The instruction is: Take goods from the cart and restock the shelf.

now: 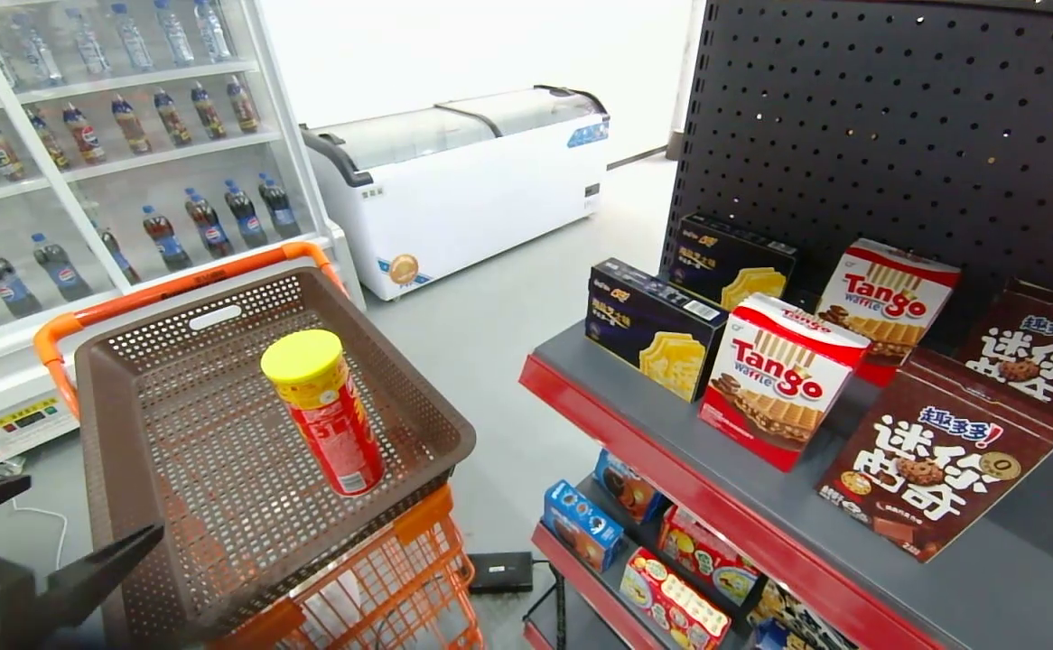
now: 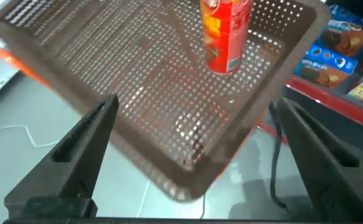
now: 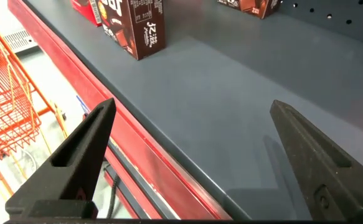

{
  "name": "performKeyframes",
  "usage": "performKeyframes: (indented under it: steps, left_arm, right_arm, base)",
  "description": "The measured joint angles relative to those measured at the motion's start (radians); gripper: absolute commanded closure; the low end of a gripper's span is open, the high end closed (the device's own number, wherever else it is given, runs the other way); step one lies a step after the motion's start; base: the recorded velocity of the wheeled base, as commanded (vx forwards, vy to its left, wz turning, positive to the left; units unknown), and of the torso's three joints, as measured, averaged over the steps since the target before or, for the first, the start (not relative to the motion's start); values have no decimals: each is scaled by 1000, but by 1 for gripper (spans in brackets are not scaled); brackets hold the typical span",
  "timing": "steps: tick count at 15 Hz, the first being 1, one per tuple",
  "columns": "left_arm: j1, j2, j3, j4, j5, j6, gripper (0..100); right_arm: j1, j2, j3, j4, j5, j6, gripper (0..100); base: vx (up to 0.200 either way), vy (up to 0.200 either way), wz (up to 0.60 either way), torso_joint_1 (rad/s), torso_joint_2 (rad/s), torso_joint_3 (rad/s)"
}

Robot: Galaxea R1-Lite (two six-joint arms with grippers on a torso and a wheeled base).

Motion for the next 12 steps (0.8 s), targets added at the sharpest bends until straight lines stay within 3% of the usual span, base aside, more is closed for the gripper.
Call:
performKeyframes:
  steps: [4,8,12]
  left_arm:
    - [-77,264,-7,-248,1,2,0]
    - [-145,468,-17,-425,1,-30,0]
    - [-181,645,-27,-671,4,-47,0]
  right_arm:
    - [1,0,0,0,0,-1,0]
    - [0,0,0,0,0,0,0]
    - [1,0,0,0,0,0,0]
  base:
    - [0,0,0,0,0,0]
    - [0,0,0,0,0,0]
    - [0,0,0,0,0,0]
